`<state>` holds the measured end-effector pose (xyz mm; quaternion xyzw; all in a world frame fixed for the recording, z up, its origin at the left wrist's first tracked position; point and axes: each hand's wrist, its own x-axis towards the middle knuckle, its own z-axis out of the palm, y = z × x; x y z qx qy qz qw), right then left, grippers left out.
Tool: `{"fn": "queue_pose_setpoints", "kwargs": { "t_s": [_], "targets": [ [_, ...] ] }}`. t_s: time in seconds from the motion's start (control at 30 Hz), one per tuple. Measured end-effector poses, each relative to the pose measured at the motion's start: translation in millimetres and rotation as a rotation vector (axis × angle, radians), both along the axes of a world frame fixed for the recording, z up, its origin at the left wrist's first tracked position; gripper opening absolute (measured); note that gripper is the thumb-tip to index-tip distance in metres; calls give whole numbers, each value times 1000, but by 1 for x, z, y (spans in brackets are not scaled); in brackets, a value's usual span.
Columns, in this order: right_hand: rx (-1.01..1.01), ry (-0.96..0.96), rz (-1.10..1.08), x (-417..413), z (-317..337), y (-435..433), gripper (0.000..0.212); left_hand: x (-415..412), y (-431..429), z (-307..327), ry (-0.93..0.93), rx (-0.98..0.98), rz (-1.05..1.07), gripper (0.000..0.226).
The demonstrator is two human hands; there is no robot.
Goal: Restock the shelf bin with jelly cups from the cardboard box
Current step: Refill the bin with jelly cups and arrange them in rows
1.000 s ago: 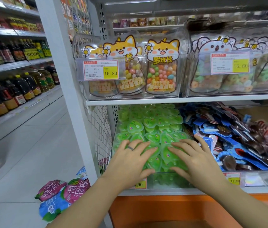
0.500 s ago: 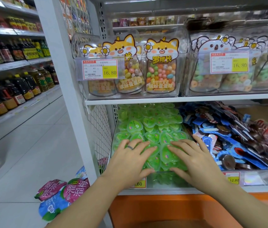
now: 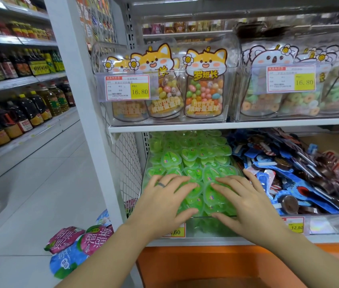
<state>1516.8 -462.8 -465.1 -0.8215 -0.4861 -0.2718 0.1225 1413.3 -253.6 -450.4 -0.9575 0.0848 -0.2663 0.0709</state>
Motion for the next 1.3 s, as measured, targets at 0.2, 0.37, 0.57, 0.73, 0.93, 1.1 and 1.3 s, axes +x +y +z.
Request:
{"fn": "queue_pose_setpoints", "kwargs": {
  "t_s": [0.2, 0.37, 0.57, 0.73, 0.93, 1.1, 1.3],
  "targets": [
    [98, 65, 13, -7, 18, 20, 54, 10, 11, 14, -123, -831, 160, 32],
    [127, 139, -5, -1, 34, 49, 52, 42, 35, 33, -227, -1281, 401, 26],
    [57, 231, -10, 12, 47, 76, 62, 82, 75, 35, -181, -1445, 619, 16],
    [86, 220, 2, 17, 48, 82, 57, 106, 92, 42, 88, -1248, 713, 44],
    [95, 225, 6, 23, 43, 83, 53, 118, 90, 42, 17, -1445, 702, 40],
    [100, 234, 2, 23, 41, 83, 53, 113, 81, 45, -21, -1605, 696, 28],
    [92, 237, -6, 19, 42, 85, 53, 108, 76, 50, 107, -1630, 706, 27]
  ]
}}
